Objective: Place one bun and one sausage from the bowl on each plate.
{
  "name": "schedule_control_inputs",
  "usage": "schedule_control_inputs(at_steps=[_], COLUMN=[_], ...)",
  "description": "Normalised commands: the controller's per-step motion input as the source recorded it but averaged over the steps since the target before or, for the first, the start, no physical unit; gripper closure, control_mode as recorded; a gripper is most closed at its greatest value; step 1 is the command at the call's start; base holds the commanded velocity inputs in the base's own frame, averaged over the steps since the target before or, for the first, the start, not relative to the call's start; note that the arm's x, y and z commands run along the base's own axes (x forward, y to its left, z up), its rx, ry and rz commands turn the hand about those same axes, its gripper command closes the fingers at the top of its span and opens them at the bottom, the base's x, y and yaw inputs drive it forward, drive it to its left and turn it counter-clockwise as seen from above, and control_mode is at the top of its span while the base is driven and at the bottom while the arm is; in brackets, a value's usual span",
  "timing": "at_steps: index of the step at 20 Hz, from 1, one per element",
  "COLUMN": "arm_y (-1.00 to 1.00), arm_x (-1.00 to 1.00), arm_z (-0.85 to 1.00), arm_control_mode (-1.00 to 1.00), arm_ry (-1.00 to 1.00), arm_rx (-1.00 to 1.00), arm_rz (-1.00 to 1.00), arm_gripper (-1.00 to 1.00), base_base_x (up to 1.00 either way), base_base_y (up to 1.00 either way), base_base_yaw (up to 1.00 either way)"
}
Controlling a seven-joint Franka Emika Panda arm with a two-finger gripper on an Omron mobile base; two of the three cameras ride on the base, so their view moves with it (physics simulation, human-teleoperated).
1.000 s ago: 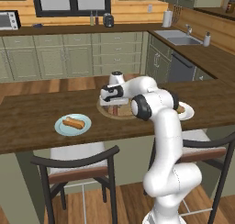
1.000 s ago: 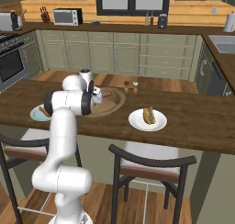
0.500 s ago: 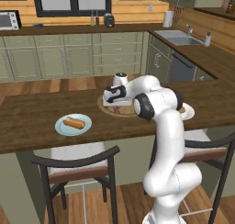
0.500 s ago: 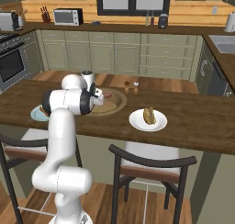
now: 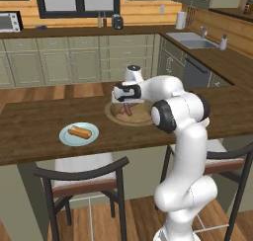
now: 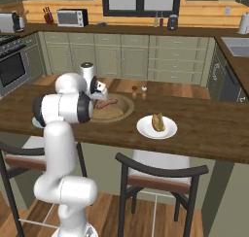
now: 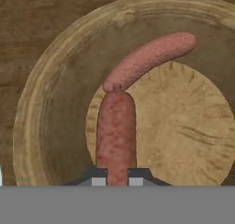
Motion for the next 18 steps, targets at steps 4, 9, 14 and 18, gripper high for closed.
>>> schedule_control_inputs(at_steps=[4,9,14,18], arm_y=[0.95,1.00,1.00,0.90], arm_x=[-0.43,-0.08,0.11,0.19], arm_z=[0.49,0.17,-0.01,-0.45], arm_control_mode=[-1.00,-1.00,-1.00,-1.00], arm_ry=[0.00,0.00,0.00,0.00], arm_rx=[0.01,0.00,0.00,-0.01], arm_rz=[0.11,0.17,0.28,0.28], arm_gripper=[1.00,1.00,1.00,1.00], base_base_x=[0.00,0.00,0.00,0.00], base_base_y=[0.00,0.00,0.00,0.00], base_base_yaw=[0.00,0.00,0.00,0.00])
